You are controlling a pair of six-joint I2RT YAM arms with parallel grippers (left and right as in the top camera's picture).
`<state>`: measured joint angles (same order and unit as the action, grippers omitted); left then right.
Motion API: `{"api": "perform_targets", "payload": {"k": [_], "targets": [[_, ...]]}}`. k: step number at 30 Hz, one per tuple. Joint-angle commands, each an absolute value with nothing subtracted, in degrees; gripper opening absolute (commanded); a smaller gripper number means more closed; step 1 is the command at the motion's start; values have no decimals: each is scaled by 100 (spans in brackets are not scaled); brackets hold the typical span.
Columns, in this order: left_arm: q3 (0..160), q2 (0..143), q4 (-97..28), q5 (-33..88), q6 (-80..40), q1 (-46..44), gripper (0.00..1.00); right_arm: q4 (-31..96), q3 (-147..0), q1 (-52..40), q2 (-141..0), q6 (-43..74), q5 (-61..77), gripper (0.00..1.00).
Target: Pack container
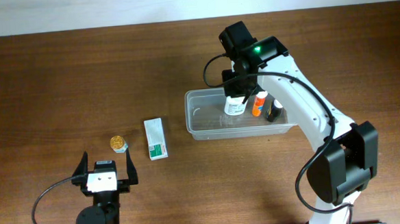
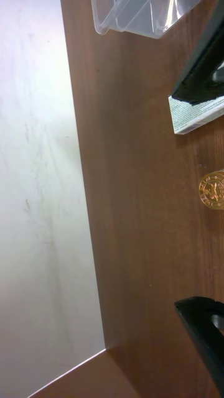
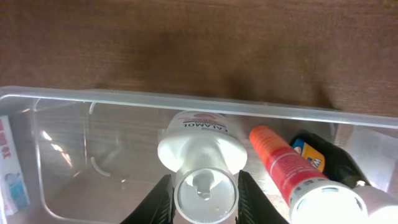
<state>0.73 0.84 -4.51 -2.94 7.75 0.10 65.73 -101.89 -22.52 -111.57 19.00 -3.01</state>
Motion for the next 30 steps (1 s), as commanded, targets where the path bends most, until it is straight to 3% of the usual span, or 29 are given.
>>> {"api": "perform_targets", "payload": {"k": [1, 6, 9, 19, 22, 23, 26, 28, 30], "targets": [[54, 40, -460, -231, 849, 34, 99, 6573, -10331, -2200, -10965, 1861, -480, 25], [54, 40, -460, -231, 849, 34, 99, 6578, -10331, -2200, -10965, 1863, -478, 25], [54, 40, -460, -231, 849, 34, 99, 6578, -10331, -2200, -10965, 1861, -478, 33], [54, 40, -460, -231, 849, 34, 99, 6611, -10519, -2200, -10958, 1861, -471, 36], [54, 40, -460, -231, 849, 34, 99, 6753, -10814, -2200, -10958, 1787, -475, 41], [54, 40, -460, -231, 849, 34, 99, 6827, -10951, -2200, -10958, 1682, -478, 44], [54, 40, -460, -231, 849, 34, 99, 7076, -11415, -2180, -10958, 1479, -679, 67], [54, 40, -460, -231, 849, 34, 99, 7284, -11738, -2110, -10956, 1481, -1007, 95], [54, 40, -460, -231, 849, 34, 99, 7505, -12064, -1920, -10956, 1485, -1223, 98]]}}
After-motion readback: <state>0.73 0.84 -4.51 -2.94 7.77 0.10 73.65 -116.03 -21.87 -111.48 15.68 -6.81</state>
